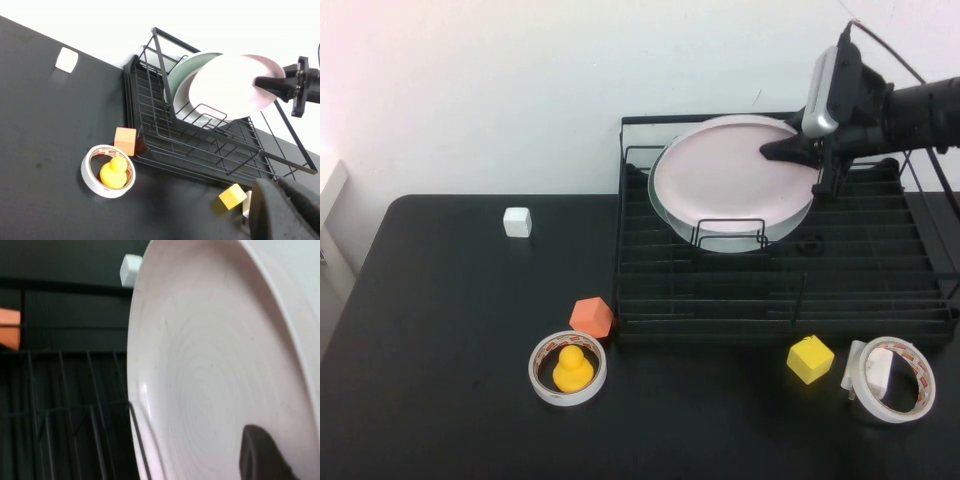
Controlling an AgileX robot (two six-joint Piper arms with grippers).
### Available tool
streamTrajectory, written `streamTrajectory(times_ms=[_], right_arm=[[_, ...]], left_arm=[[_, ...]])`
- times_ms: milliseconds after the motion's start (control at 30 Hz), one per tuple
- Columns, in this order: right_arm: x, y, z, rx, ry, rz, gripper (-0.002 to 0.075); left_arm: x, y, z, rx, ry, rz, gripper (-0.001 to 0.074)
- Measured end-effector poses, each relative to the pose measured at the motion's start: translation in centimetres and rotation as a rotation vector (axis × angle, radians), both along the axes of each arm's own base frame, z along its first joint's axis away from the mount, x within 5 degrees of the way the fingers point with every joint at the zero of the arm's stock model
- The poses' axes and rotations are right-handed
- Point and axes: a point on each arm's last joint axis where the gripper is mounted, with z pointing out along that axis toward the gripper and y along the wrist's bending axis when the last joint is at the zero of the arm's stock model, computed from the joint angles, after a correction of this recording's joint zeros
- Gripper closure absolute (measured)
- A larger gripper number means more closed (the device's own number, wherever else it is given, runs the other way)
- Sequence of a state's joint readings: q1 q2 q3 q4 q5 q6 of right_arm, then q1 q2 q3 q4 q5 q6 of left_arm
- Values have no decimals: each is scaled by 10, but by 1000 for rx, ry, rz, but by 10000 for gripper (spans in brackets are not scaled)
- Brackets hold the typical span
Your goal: Place plate on rack
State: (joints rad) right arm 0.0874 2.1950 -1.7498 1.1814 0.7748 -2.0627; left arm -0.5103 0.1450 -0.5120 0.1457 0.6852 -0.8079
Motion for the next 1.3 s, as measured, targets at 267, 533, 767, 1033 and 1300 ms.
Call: streamTrajectory(times_ms=[267,533,767,1033,1300], right_arm=[[2,0,-7,16,43,-26,384],[-3,-1,19,55,37,-66,315],[-36,-5,110,128,-46,-105,328],[-115,-27,208,215,19,-72,645],[-203,-29,247,203,45,41,718]], left_arm=[[0,0,-2,9,16,3,735],[-1,2,-5,36,42,15,735],[1,7,-6,101,41,52,735],[-1,10,-14,145,117,74,735],[-3,12,-18,164,161,82,735]])
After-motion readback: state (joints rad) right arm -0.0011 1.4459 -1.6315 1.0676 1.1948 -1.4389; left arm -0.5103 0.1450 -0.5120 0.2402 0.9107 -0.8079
